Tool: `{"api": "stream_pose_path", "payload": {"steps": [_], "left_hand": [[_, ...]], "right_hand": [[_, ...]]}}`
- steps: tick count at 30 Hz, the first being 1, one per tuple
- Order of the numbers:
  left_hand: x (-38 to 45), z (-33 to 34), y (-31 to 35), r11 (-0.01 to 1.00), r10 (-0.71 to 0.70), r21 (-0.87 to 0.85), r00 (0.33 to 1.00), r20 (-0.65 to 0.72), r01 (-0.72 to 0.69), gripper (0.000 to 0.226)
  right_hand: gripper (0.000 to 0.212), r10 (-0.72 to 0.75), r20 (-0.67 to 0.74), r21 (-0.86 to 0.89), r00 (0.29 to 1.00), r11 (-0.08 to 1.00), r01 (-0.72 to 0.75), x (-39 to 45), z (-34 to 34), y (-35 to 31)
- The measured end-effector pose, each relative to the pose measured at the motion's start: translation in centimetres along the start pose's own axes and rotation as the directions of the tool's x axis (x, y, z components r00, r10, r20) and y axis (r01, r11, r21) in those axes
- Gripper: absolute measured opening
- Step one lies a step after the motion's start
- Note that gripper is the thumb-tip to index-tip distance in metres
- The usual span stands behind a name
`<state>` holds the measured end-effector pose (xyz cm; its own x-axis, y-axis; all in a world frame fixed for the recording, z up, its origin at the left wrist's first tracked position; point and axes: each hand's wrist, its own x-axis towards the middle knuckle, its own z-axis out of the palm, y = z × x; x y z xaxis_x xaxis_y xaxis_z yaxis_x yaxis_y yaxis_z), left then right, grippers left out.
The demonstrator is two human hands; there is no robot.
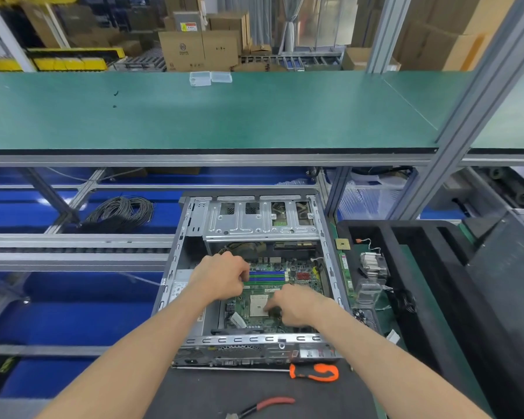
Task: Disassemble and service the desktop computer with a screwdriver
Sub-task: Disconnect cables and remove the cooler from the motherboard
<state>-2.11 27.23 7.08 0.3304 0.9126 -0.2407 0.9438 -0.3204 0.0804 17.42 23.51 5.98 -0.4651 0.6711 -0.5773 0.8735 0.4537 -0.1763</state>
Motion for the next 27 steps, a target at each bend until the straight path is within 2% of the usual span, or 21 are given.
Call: {"api": "stream_pose_path", "payload": {"steps": [5, 10, 14, 17, 20, 22, 27], "left_hand": [[0.0, 0.1, 0.0, 1.0, 0.014, -0.006, 1.0, 0.001, -0.014, 0.028], [0.0, 0.1, -0.1, 1.0, 0.015, -0.016, 1.0, 0.008, -0.015, 0.028], [-0.1, 0.0, 0.0, 1.0, 0.008, -0.021, 1.0, 0.011, -0.008, 0.028], [0.0, 0.0, 0.0, 1.0, 0.003, -0.016, 1.0, 0.012, -0.002, 0.027], [-0.1, 0.0, 0.1, 1.0, 0.003, 0.001, 1.0, 0.003, -0.003, 0.027], [-0.1, 0.0, 0.1, 1.0, 0.007, 0.013, 1.0, 0.006, -0.007, 0.027], [-0.2, -0.1, 0.1, 1.0, 0.009, 0.022, 1.0, 0.005, -0.009, 0.028]], "right_hand": [[0.049, -0.043, 0.04, -0.175, 0.998, 0.983, 0.05, 0.2, 0.1, -0.5], [0.047, -0.001, 0.076, -0.235, 0.997, 0.972, 0.019, 0.8, 0.4, -0.5], [0.056, -0.006, 0.09, -0.114, 0.996, 0.993, 0.017, 0.2, 0.3, 0.1], [0.06, 0.035, -0.007, 0.084, 0.999, 0.996, -0.034, -0.1, 0.2, 0.2], [0.039, 0.093, -0.118, 0.155, 0.989, 0.985, -0.074, -0.1, 0.2, 0.1], [0.022, 0.136, -0.142, 0.172, 0.981, 0.979, -0.11, -0.1, 0.3, 0.2], [0.02, 0.063, 0.077, 0.258, 0.995, 0.963, -0.081, 0.2, 1.2, -0.3]]}}
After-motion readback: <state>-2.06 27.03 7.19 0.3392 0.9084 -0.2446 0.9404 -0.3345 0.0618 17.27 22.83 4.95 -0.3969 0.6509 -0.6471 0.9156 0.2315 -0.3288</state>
